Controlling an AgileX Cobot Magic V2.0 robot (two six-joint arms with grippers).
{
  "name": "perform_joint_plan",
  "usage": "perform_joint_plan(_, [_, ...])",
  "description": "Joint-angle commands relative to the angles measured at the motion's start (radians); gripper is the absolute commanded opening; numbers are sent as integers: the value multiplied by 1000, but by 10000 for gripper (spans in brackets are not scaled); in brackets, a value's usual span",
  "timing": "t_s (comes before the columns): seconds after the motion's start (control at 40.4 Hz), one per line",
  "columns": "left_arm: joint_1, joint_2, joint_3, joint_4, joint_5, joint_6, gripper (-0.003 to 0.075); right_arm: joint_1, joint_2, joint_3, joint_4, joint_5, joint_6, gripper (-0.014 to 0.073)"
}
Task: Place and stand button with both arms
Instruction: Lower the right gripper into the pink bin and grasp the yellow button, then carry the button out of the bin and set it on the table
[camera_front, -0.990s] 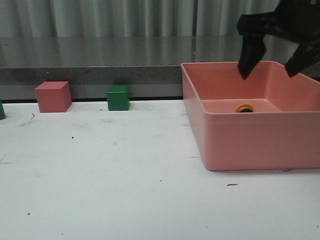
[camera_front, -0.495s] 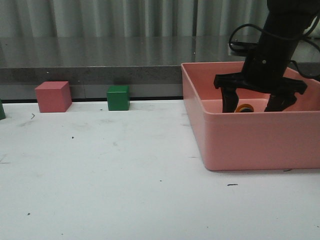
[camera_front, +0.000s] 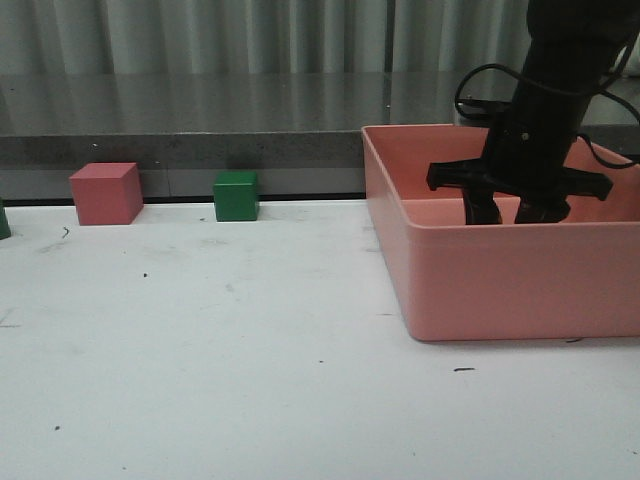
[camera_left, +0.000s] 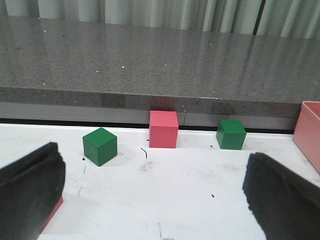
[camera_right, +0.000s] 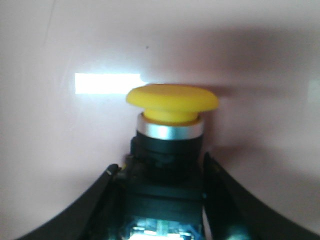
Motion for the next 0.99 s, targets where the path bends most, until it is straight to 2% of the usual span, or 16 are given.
perform_joint_plan(0.0, [5,12,-36,-8,-80,-7,692,-5,-107,-33,3,-4,2,314])
perform_joint_plan(0.297, [5,12,-36,-8,-80,-7,692,5,-345,-33,3,-1,2,309])
perform_joint_plan(0.446, [5,12,-36,-8,-80,-7,692,68,-449,-33,5,0,2,309])
perform_joint_plan(0.668, [5,12,-36,-8,-80,-7,692,283,-482,-33,43,-14,2,309])
perform_joint_plan(0.866, [5,12,-36,-8,-80,-7,692,491,-384,-33,80,-133,62,309])
perform_joint_plan(0.965, [5,12,-36,-8,-80,-7,692,560,-319,-39,92,-169,91,309])
